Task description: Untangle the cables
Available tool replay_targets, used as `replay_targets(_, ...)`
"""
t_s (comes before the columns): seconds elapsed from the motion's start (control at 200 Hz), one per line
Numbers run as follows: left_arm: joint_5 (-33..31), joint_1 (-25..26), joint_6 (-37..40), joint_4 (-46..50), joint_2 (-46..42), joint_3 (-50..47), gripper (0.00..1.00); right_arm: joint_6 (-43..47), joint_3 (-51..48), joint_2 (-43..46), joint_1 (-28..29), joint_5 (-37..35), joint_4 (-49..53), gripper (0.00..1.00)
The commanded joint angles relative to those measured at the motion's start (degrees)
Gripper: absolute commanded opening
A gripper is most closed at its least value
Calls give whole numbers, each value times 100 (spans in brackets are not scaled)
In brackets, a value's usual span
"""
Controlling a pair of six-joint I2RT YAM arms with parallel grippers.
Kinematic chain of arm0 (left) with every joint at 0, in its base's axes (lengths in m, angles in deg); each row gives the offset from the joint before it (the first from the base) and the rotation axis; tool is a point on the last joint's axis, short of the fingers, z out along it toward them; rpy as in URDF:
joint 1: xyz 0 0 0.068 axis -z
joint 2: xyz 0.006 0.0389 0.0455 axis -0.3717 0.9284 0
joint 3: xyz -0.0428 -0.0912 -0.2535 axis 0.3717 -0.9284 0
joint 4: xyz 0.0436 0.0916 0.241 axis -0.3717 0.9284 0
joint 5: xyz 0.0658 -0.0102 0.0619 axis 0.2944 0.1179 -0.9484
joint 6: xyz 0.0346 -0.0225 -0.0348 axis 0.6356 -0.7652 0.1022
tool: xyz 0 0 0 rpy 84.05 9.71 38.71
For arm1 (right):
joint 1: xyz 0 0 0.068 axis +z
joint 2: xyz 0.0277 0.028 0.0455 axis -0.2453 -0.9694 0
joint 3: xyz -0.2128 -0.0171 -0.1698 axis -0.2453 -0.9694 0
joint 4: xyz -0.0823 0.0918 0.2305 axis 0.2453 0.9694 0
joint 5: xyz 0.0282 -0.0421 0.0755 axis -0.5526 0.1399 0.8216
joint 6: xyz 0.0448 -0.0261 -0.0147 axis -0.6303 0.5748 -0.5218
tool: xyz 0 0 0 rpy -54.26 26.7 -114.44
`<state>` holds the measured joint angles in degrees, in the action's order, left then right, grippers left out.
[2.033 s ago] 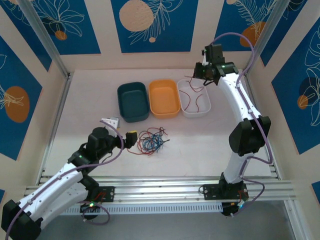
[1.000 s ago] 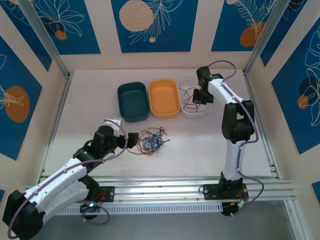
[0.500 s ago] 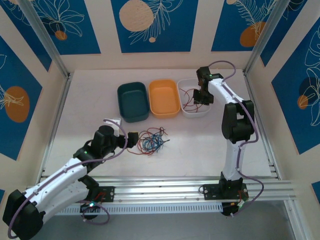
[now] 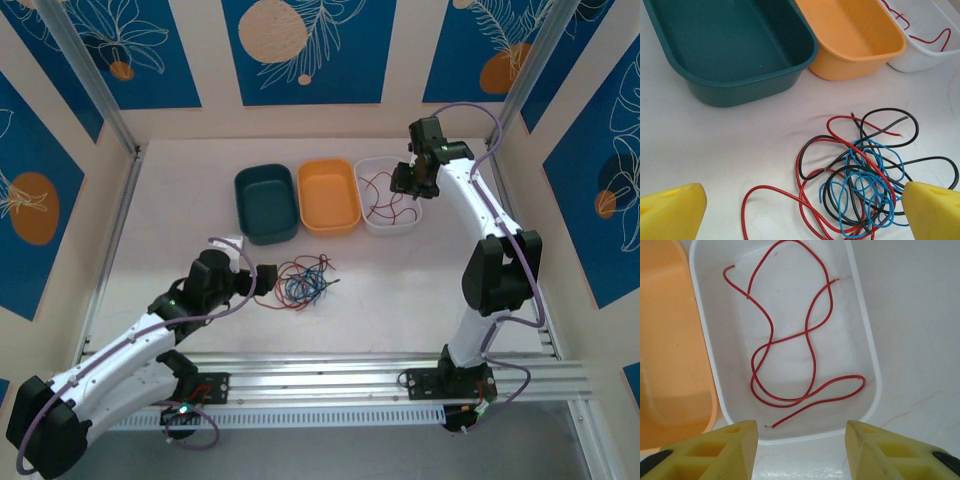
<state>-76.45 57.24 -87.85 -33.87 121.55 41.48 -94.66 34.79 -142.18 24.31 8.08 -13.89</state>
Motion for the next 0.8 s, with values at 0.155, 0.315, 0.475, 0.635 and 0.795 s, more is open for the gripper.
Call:
replay_targets(0.155,-48,10,8,-11,-11,102,100,-441,-761,454,52,204,40,47)
replay_targets(0.315,-98,18,-148,-55,138,110,100,-578,-1419,955,395,424,-256,55)
replay_targets(0.475,-31,16,-322,0,579,269,100,-829,-2112,1509,1178,451,-658,67)
replay_targets(0.635,-519,4,-853,502,1196,542,100,-1189,-2280,1648,2168,335,-738,62)
replay_targets(0.795,-629,-104,-1377,674,1632,597,100,-1406,-2043,1445,3104,17,-638,57)
